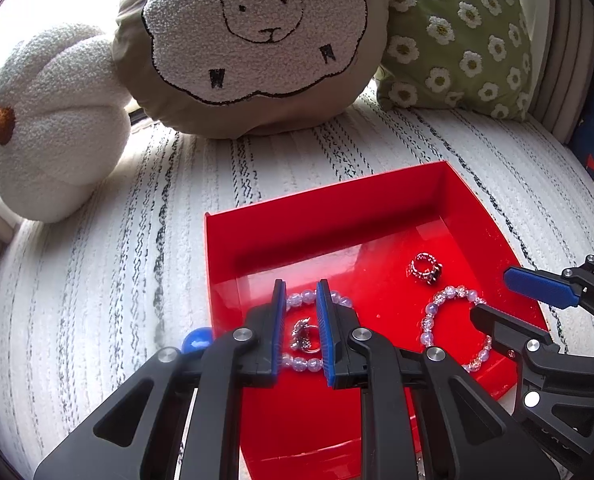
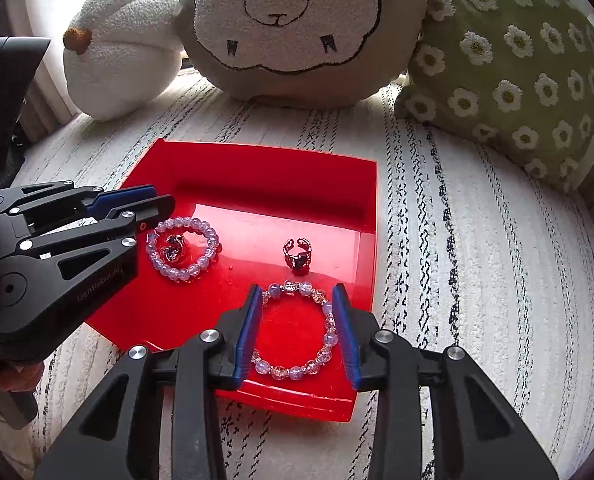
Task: Organize jewelry
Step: 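Lower and open the right tool into the tray while the left tool holds its bracelet, then open the left tool to drop the blue bracelet into the tray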
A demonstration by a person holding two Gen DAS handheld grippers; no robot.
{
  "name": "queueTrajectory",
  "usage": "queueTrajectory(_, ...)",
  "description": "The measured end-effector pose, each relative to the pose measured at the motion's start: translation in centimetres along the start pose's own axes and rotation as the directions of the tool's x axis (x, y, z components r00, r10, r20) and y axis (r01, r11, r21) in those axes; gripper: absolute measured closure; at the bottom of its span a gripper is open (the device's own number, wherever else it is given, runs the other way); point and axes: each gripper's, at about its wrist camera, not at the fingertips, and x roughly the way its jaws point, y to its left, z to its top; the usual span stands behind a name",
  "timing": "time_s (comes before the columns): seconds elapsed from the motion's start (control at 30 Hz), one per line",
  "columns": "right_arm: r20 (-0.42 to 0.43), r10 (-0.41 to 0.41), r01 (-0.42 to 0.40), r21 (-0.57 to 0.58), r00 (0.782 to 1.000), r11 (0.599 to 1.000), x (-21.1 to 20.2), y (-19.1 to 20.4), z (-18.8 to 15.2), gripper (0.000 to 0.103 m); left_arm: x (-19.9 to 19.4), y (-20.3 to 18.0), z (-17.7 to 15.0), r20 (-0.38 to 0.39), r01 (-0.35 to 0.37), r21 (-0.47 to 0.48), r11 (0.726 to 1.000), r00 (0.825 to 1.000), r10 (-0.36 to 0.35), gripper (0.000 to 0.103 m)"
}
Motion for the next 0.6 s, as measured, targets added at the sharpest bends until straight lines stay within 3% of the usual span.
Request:
queueTrajectory(0.23, 0.062, 0.009, -0.009, 0.005, 0.998, 1.000, -3.9, -0.1, -1.1, 0.066, -4.8, 0.2, -0.8, 0.057, 0.019, -0.002, 1.000, 0.998, -0.019, 0.087)
queueTrajectory(0.33, 0.090, 0.026, -0.026, -0.003, 0.996, 1.000, -6.4, 0.0, -2.4, 0.055, -7.5, 0.2, -2.4, 0.086, 0.002, -0.003, 1.000, 0.996, -0.002, 0.075)
queueTrajectory(0.47, 0.136, 0.048, -0.044, -0.032, 0.990, 0.999, -9.8, 0.7, -5.6, 0.045, -11.8, 1.0, -5.9, 0.156, 0.017, -0.052, 0.999, 0.988, -0.009, 0.051)
queueTrajectory(0.53, 0.147, 0.055, -0.050, -0.040, 0.988, 0.998, -10.8, 1.0, -7.8, 0.033, -13.3, 1.4, -8.4, 0.175, 0.030, -0.076, 0.997, 0.984, -0.016, 0.049)
queueTrajectory(0.6, 0.151, 0.062, -0.057, -0.038, 0.987, 0.998, -11.2, 1.4, -10.2, 0.027, -14.1, 1.5, -10.9, 0.176, 0.038, -0.081, 0.996, 0.984, -0.024, 0.048)
